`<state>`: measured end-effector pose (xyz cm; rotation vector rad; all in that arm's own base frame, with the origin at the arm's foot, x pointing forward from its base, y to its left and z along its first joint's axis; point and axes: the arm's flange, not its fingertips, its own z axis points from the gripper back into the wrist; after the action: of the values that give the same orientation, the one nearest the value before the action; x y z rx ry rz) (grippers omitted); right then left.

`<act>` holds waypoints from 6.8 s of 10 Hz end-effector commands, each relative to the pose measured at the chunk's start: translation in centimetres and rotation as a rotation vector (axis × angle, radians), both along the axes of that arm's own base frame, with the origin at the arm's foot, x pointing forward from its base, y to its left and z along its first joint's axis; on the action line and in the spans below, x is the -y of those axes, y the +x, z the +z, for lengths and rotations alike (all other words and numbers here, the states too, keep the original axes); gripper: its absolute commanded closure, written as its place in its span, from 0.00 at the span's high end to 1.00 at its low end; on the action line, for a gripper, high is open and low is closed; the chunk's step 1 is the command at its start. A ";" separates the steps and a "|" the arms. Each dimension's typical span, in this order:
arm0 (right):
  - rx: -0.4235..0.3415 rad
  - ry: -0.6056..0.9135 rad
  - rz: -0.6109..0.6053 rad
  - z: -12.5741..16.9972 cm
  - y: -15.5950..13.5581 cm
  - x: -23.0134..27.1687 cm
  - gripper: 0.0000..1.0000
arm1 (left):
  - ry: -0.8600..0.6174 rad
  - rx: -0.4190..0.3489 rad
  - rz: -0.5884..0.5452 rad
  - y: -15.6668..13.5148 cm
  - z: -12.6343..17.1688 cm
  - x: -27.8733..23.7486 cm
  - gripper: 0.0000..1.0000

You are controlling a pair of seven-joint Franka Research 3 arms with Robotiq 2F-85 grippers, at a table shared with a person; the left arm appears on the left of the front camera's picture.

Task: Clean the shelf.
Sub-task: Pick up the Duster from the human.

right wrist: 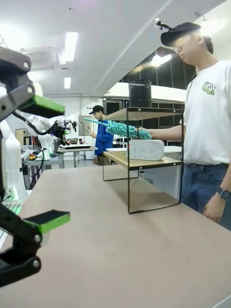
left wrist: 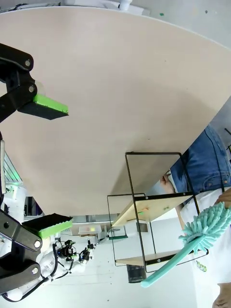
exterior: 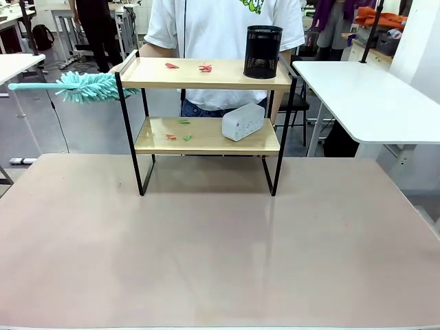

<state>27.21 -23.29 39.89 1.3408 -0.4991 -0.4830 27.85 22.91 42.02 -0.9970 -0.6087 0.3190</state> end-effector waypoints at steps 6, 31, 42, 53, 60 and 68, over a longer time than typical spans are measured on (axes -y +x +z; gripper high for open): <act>0.009 0.000 0.010 0.1 -0.2 -0.1 1.00 | -0.139 -0.059 -0.105 5.2 5.9 1.4 1.00; 0.009 0.000 0.010 0.1 -0.2 -0.1 1.00 | -0.592 -0.495 -0.426 22.7 7.5 12.7 1.00; 0.009 0.000 0.010 0.1 -0.2 -0.1 1.00 | -0.612 -0.422 -0.356 23.4 8.1 12.6 0.00; 0.009 0.000 0.010 0.1 -0.2 -0.1 1.00 | -0.600 -0.421 -0.354 23.5 7.7 12.5 0.00; 0.009 0.000 0.010 0.1 -0.2 -0.1 1.00 | -0.536 -0.220 -0.690 11.1 16.9 7.5 0.03; 0.009 0.000 0.010 0.1 -0.2 -0.1 1.00 | -0.030 -0.221 -1.225 4.2 11.3 11.4 0.03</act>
<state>27.13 -23.26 39.84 1.3430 -0.4950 -0.4840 30.54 10.70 54.20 -1.2328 0.3075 -0.5981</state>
